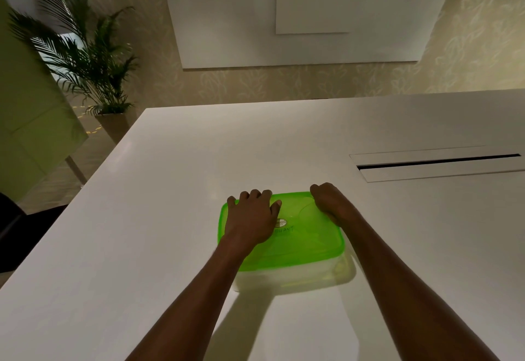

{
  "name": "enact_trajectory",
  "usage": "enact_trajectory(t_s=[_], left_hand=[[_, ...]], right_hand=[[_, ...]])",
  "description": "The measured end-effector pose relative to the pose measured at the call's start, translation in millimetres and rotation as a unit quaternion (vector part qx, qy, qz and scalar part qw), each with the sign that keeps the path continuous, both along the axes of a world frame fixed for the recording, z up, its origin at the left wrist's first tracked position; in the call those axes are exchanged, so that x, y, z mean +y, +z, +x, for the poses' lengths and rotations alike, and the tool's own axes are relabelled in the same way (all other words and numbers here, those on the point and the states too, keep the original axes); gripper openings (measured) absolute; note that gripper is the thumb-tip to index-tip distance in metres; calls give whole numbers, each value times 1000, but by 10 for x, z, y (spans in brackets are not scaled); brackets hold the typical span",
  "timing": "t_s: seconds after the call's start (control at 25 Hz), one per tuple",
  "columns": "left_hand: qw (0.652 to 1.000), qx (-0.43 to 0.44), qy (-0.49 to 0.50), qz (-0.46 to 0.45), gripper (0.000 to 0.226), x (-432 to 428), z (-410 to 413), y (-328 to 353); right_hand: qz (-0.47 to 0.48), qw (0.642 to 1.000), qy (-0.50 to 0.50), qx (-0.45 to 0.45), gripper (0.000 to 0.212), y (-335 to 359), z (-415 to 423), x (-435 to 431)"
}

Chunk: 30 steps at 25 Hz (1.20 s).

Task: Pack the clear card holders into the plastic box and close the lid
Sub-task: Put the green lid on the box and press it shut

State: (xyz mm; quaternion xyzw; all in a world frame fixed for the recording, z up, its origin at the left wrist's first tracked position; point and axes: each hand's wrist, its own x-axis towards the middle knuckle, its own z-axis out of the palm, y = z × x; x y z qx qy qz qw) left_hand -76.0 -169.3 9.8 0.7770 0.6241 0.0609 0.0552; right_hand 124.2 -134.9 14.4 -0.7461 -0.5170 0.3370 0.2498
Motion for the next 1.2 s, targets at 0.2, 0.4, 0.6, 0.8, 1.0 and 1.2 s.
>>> enact_trajectory(t_s=[0.2,0.4,0.6,0.8,1.0,1.2], left_hand=[[999,30,-14,12,49,-14,-16,-40],[999,31,-13,14,49,-10,-13,-39],[999,35,-4,14,48,-16,2,-63],[999,39,2,29,47,-28,11,-72],[999,32,1,29,47,-13,-2,-76],[999,34,-2,33,47,-1,6,-84]], right_hand=[[2,998,-33,44,39,-84,41,-3],[-1,997,-29,77,47,-17,101,-102],[-38,998,-50,18,66,-85,181,-666],[-41,994,-99,38,67,-124,77,-1194],[3,987,-131,89,64,-116,-28,-1283],[34,989,-132,51,61,-167,-52,-1306]])
